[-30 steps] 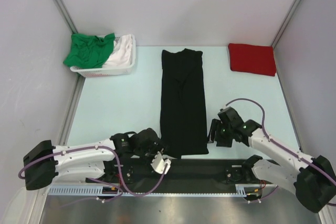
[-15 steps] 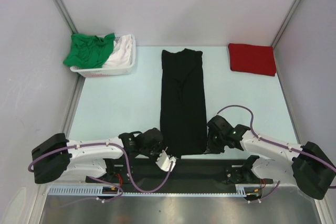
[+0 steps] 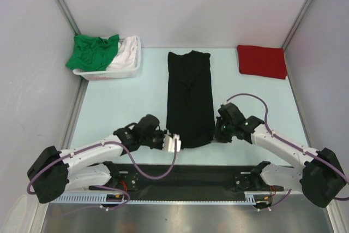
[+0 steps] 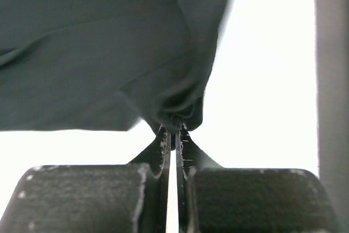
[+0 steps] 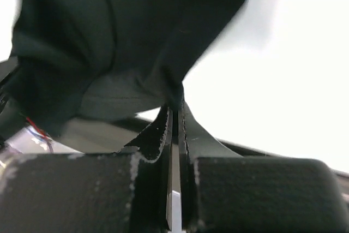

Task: Fold and stack the t-shirts
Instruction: Fold the tshirt

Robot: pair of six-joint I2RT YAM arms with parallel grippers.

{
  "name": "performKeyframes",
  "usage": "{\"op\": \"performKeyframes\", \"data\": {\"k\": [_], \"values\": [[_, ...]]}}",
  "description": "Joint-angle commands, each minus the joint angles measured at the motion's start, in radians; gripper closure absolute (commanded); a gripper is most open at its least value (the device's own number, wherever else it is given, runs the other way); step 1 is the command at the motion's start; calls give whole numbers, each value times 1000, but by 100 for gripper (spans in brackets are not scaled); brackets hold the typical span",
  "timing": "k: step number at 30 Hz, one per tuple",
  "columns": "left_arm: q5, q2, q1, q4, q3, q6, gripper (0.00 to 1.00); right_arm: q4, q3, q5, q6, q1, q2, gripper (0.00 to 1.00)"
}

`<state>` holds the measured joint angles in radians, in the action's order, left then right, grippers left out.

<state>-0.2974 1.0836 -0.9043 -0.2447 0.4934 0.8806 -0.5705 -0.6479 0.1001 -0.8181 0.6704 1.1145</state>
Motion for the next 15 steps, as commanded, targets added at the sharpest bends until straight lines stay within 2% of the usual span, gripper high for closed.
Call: {"op": "performKeyframes", "data": {"k": [1, 6, 8, 15], "values": [[-112, 16, 122, 33, 102, -60, 100, 29, -97, 13, 123, -92, 48, 100], [-195, 149, 255, 36, 248, -113, 100, 126, -264, 75, 206, -213, 220, 100], [-203, 247, 309, 45, 307, -146, 100, 158, -324, 82, 240, -256, 277, 100], [-143, 566, 407, 1, 635, -304, 100, 211, -544, 85, 292, -350, 557, 100]]}}
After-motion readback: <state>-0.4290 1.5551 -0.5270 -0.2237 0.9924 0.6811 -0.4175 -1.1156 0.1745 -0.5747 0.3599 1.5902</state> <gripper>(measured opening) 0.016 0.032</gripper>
